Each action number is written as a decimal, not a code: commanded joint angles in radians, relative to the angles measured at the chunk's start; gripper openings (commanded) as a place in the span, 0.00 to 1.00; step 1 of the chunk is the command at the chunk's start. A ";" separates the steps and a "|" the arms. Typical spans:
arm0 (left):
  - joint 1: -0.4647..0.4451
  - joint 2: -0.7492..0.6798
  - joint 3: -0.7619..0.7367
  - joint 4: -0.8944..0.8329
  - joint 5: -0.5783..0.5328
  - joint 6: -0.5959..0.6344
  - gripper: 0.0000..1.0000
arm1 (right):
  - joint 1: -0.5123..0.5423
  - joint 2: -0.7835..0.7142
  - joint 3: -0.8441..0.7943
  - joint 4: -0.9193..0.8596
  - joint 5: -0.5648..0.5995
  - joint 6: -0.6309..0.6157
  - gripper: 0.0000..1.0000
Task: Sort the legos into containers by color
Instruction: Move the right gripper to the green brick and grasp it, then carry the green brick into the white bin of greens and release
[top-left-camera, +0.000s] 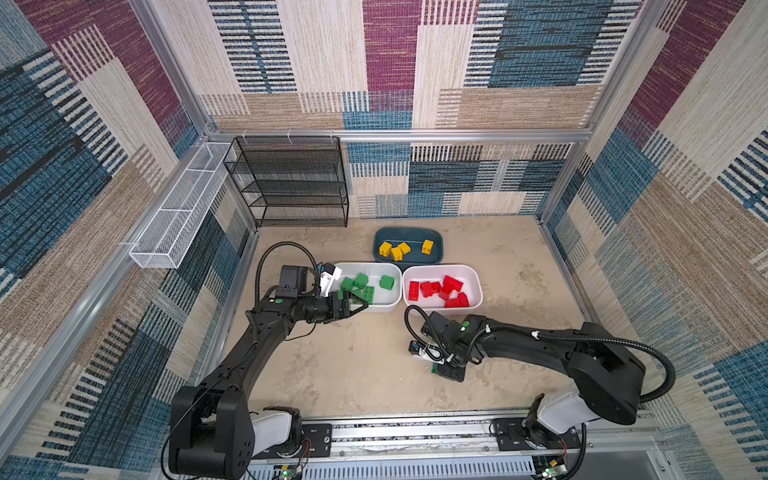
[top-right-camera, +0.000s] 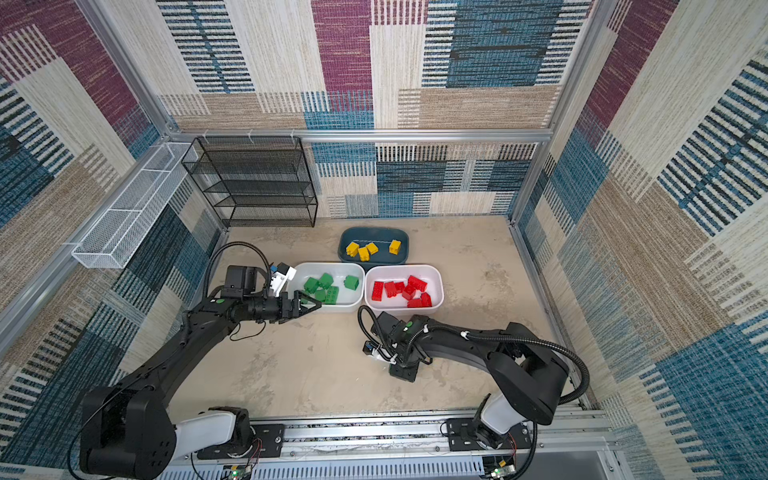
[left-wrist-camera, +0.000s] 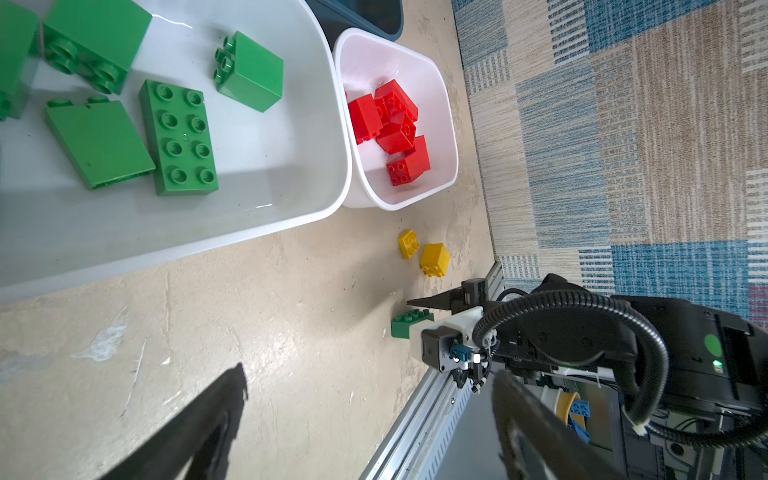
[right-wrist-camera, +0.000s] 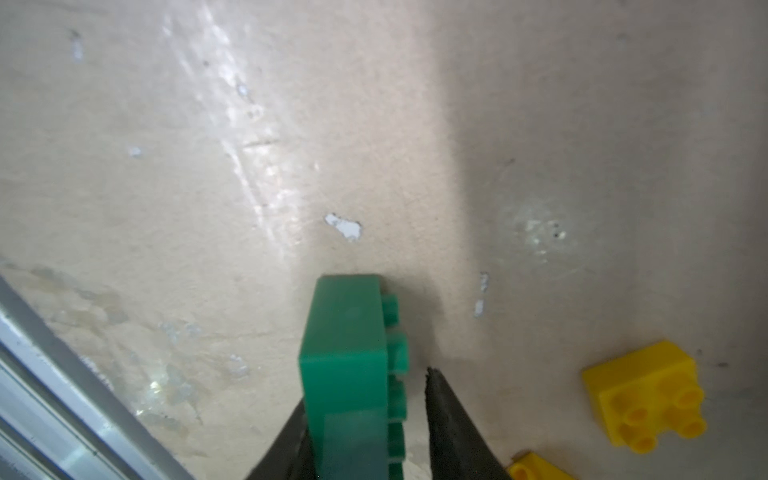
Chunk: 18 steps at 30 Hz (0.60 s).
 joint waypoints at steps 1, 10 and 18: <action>0.000 0.004 0.006 -0.012 -0.008 0.037 0.94 | 0.001 0.017 0.015 0.032 0.002 -0.012 0.34; 0.000 0.000 0.025 -0.044 -0.015 0.053 0.94 | -0.002 -0.034 0.073 0.024 0.029 0.015 0.18; 0.002 -0.042 0.052 -0.087 -0.054 0.069 0.94 | -0.126 -0.016 0.347 0.116 -0.032 -0.029 0.19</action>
